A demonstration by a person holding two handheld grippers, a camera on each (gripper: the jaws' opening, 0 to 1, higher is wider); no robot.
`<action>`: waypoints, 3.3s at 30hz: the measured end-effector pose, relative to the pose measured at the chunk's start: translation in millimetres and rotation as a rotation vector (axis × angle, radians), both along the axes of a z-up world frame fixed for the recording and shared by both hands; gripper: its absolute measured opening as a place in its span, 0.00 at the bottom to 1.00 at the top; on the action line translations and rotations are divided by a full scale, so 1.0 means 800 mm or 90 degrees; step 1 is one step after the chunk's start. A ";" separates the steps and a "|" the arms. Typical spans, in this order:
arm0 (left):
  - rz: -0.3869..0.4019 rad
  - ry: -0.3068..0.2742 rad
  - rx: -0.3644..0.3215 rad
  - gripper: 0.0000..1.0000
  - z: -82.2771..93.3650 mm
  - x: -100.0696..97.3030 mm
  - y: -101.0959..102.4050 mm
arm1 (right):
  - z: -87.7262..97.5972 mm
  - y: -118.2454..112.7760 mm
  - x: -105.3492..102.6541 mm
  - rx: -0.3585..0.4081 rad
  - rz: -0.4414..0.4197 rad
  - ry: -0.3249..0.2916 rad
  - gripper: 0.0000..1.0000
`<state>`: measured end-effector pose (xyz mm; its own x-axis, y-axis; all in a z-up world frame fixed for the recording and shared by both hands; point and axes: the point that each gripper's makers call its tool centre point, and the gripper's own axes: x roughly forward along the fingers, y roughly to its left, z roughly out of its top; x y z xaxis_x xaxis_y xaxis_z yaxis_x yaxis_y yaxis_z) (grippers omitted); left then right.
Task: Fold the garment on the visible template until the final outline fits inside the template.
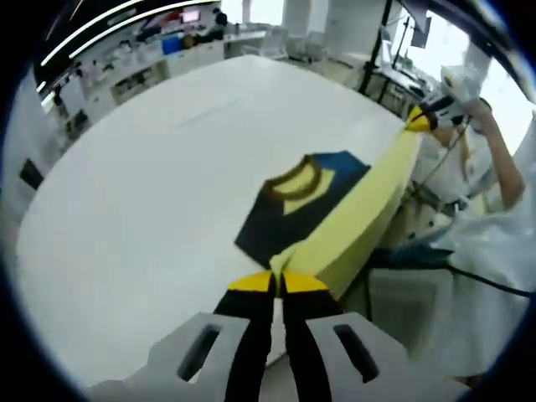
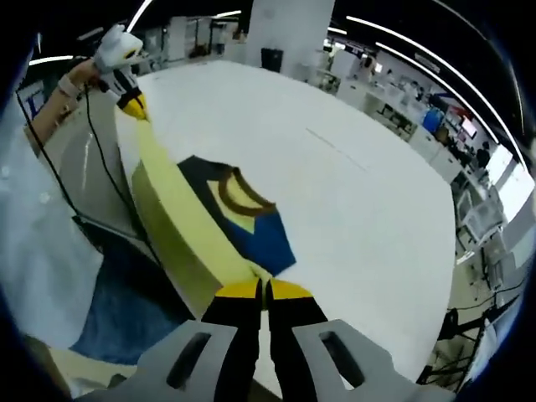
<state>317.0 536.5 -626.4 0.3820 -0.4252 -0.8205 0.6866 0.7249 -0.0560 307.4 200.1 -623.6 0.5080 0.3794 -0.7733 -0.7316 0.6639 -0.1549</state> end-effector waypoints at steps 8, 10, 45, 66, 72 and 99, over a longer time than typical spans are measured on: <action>0.029 0.015 -0.020 0.00 -0.024 0.022 -0.002 | -0.030 -0.005 0.026 0.008 -0.032 0.001 0.03; 0.040 0.011 -0.019 0.00 -0.032 0.028 -0.003 | -0.039 -0.005 0.031 0.007 -0.040 -0.001 0.03; 0.154 0.026 -0.041 0.00 -0.138 0.095 0.006 | -0.141 -0.013 0.106 0.157 -0.214 0.027 0.03; 0.185 0.043 -0.040 0.00 -0.167 0.098 0.007 | -0.176 -0.015 0.114 0.161 -0.262 0.050 0.03; 0.191 0.042 -0.045 0.00 -0.170 0.098 0.006 | -0.178 -0.017 0.116 0.183 -0.286 0.061 0.03; 0.121 -0.077 -0.042 0.15 -0.106 0.096 0.013 | -0.098 -0.014 0.121 0.159 -0.249 -0.084 0.27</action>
<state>394.0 546.6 -711.2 0.5547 -0.3873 -0.7364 0.5428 0.8392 -0.0325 403.9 188.9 -701.9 0.7375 0.3054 -0.6024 -0.4039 0.9143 -0.0311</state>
